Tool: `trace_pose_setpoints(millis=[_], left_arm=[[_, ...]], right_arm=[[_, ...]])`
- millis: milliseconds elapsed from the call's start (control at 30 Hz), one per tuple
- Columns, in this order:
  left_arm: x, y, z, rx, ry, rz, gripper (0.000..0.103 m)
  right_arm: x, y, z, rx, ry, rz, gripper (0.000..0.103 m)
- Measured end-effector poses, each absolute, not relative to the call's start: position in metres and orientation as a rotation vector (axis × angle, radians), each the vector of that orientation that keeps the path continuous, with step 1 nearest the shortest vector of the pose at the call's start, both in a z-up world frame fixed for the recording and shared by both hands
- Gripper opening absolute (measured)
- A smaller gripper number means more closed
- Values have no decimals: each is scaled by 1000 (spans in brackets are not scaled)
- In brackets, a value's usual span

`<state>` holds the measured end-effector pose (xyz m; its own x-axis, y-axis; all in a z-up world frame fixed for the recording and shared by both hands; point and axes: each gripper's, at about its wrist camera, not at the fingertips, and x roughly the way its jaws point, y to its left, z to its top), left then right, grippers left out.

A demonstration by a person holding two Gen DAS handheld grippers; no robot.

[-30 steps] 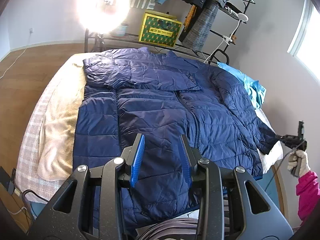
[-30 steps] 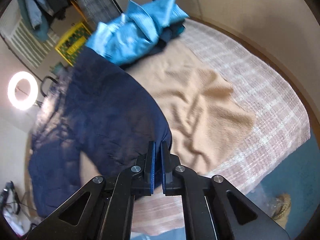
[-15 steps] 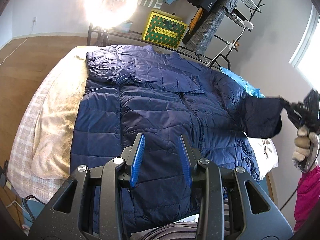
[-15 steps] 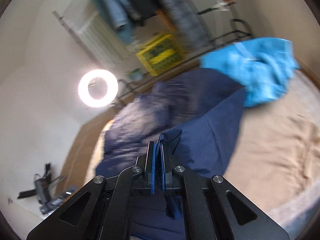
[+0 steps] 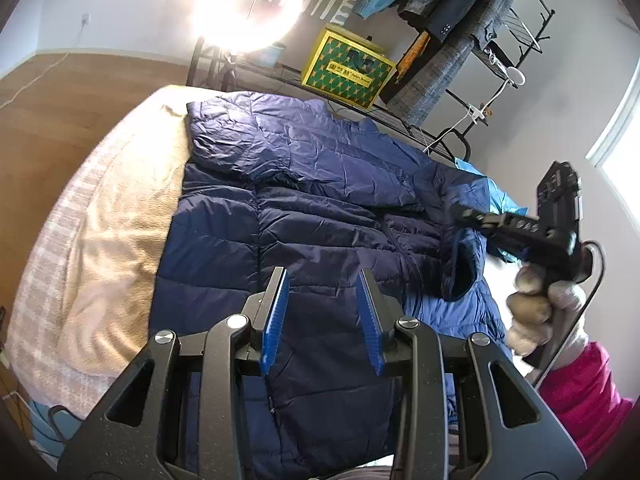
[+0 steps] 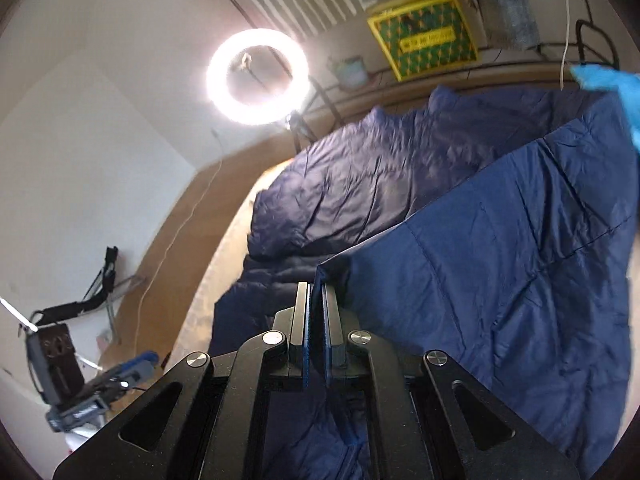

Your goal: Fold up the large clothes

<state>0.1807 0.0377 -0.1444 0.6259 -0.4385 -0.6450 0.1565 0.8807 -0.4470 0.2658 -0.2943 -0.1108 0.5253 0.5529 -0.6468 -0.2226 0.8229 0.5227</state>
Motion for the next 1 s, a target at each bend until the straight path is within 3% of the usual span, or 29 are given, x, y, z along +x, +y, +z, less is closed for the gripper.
trace_pose_setpoints(millis=[100, 133, 200, 267, 367, 567, 867, 900, 967, 1000], left_arm=[[192, 31, -151, -402, 857, -386, 35], [195, 27, -152, -405, 864, -395, 35], [201, 17, -154, -406, 879, -413, 35], [211, 2, -158, -406, 903, -449, 37], [222, -22, -164, -412, 952, -503, 58], [254, -69, -187, -519, 1088, -613, 58], [303, -112, -220, -539, 1230, -507, 58], [309, -113, -224, -553, 1239, -507, 57], [316, -120, -223, -519, 1233, -518, 24], [320, -126, -221, -472, 1226, -524, 16]], right_arm=[[273, -290, -123, 408, 936, 490, 11], [274, -290, -125, 420, 948, 495, 20], [268, -296, -117, 433, 920, 505, 30], [260, -306, -108, 446, 887, 513, 31], [243, -328, -96, 453, 843, 496, 31], [186, -387, -84, 390, 788, 356, 32], [129, -458, -115, 349, 839, 120, 32], [126, -463, -120, 348, 847, 105, 32], [123, -472, -126, 347, 857, 81, 32], [121, -476, -130, 350, 862, 68, 32]])
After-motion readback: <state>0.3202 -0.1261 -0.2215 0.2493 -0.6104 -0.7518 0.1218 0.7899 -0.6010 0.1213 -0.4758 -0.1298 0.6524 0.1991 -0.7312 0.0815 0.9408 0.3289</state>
